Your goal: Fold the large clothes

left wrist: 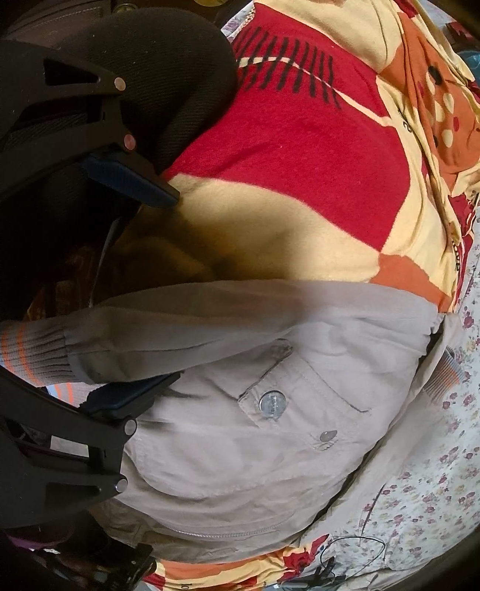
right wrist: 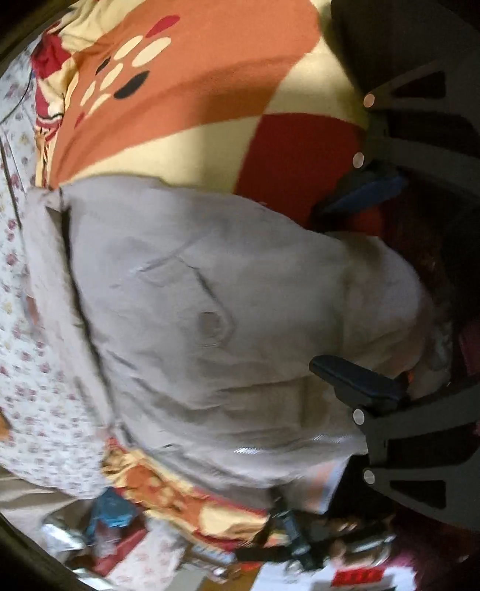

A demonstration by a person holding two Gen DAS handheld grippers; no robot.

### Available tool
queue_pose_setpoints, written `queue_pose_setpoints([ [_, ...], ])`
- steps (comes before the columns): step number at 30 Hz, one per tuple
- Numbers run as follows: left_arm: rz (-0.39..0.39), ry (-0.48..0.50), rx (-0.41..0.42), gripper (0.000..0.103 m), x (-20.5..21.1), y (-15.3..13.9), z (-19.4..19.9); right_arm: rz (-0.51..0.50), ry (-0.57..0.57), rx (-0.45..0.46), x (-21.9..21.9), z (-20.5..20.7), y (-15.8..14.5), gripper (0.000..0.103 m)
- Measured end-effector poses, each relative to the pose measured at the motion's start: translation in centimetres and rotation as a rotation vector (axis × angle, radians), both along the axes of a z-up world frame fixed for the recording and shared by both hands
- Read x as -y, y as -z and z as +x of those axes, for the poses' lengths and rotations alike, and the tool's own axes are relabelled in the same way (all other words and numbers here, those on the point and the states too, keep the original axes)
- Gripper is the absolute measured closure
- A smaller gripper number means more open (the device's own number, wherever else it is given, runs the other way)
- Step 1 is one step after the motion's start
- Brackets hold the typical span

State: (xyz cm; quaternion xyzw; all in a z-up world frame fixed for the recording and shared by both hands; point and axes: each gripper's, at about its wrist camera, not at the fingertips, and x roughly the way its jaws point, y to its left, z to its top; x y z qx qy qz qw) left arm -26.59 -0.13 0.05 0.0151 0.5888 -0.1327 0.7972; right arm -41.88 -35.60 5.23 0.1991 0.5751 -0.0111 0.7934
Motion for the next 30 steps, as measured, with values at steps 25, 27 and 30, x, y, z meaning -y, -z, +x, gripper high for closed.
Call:
queue_pose_setpoints([
  [25,-0.001,0.010,-0.001,0.017,0.3,0.2,-0.4,0.006,-0.073,-0.086,-1.8,0.1,0.6,0.021],
  [27,0.012,0.017,-0.006,0.017,0.3,0.5,-0.4,0.019,-0.078,-0.108,-1.9,-0.1,1.3,0.020],
  [30,0.007,0.012,-0.021,0.017,0.5,0.5,0.0,0.028,-0.090,-0.127,-2.0,0.1,1.7,0.016],
])
